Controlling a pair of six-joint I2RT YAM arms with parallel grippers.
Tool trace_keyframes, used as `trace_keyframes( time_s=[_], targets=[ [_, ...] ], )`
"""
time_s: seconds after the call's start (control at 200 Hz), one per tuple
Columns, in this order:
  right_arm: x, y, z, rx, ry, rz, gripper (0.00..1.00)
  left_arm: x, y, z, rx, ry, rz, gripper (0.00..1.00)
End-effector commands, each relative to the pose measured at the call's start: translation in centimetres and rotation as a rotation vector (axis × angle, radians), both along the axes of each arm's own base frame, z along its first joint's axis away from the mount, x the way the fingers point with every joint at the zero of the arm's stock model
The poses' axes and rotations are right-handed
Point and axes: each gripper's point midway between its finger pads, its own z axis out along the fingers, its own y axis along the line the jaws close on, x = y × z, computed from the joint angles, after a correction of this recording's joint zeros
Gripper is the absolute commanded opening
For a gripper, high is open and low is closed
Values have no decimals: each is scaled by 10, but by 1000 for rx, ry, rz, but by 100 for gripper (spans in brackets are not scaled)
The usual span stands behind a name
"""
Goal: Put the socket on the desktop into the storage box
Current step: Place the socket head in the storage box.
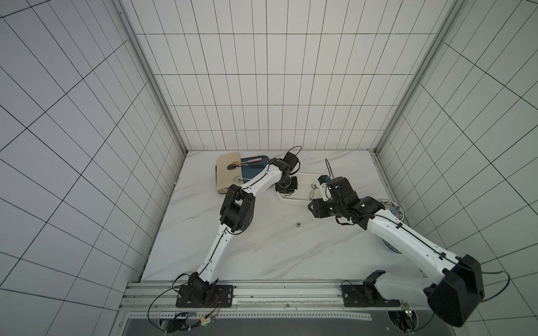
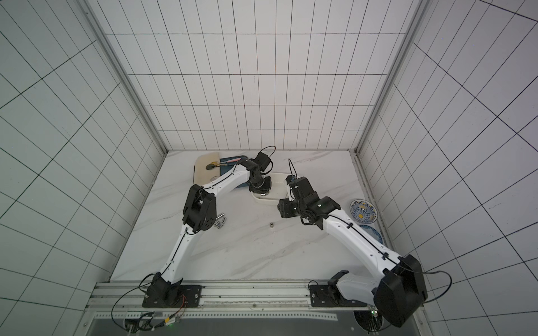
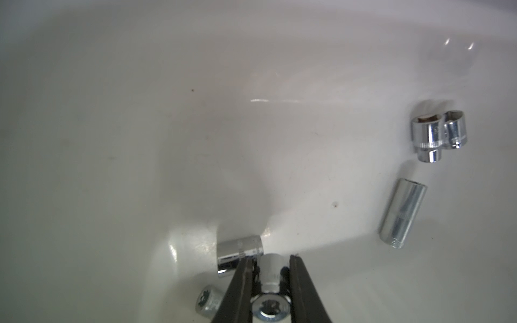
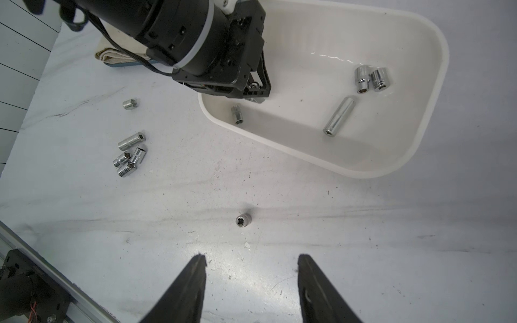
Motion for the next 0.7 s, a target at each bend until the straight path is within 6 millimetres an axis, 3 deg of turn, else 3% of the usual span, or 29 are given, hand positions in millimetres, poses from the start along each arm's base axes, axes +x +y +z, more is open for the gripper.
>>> trace_keyframes(
  time_s=[0.0, 0.36, 0.695],
  targets=[
    [-1, -4, -8, -1, 20, -11, 56, 5, -7, -8, -11, -6, -8, 13],
    [0, -4, -10, -2, 25, -13, 56, 6, -6, -2, -7, -18, -8, 38],
    [0, -3, -8, 6, 27, -14, 56, 7, -2, 26, -18, -67, -7, 38]
  ],
)
